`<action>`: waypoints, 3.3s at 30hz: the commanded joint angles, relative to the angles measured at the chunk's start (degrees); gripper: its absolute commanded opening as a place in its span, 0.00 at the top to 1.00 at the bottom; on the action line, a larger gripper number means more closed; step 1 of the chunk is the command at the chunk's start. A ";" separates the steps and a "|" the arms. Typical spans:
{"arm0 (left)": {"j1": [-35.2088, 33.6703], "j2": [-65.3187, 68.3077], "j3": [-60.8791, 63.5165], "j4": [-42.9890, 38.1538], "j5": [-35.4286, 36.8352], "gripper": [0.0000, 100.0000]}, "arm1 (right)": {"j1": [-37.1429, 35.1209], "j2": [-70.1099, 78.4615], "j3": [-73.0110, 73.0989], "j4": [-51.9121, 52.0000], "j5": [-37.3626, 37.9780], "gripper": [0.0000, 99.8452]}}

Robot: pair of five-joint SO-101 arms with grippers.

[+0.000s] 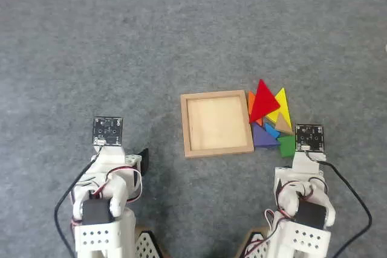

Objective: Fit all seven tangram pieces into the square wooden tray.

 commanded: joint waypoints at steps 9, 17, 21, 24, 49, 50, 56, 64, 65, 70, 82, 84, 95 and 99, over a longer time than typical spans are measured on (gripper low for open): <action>-0.18 -0.62 -0.66 -1.23 0.62 0.76 | 0.48 0.48 0.97 0.13 0.00 0.99; -0.18 -0.62 -0.66 -1.23 0.62 0.76 | 0.48 0.48 0.97 0.13 0.09 0.99; -0.18 -0.62 -0.66 -1.23 0.62 0.76 | 0.48 0.48 0.97 0.13 0.26 0.99; -0.18 -0.62 -0.66 -1.23 0.62 0.76 | 0.48 0.48 0.97 0.13 0.35 0.99; -0.18 -0.62 -0.66 -1.23 0.62 0.76 | -13.67 30.90 -35.69 -14.46 2.46 0.91; -0.18 -0.62 -0.66 -1.23 0.62 0.76 | -14.11 36.53 -39.56 -14.29 1.41 0.91; -0.18 -0.62 -0.66 -1.23 0.62 0.76 | -13.23 70.90 -62.77 -14.46 -3.34 0.91; -0.18 -0.62 -0.66 -1.23 0.62 0.76 | -12.44 108.44 -90.29 -14.02 -0.53 0.91; -0.18 -0.62 -0.66 -1.23 0.62 0.76 | -12.18 111.52 -92.31 -14.02 -0.26 0.91; -0.18 -0.62 -0.66 -1.23 0.62 0.76 | -12.70 120.75 -97.23 -14.02 -1.05 0.91; -0.18 -0.62 -0.66 -1.23 0.62 0.76 | -18.86 118.55 -96.09 -11.47 -7.12 0.90; -0.18 -0.62 -0.66 -1.23 0.62 0.76 | -18.33 118.55 -95.74 -12.18 -8.44 0.84; -0.18 -0.62 -0.66 -1.23 0.62 0.76 | -15.60 118.64 -96.09 -19.12 -12.13 0.71; -0.18 -0.62 -0.66 -1.23 0.62 0.76 | -12.18 118.73 -96.09 -19.91 -10.90 0.71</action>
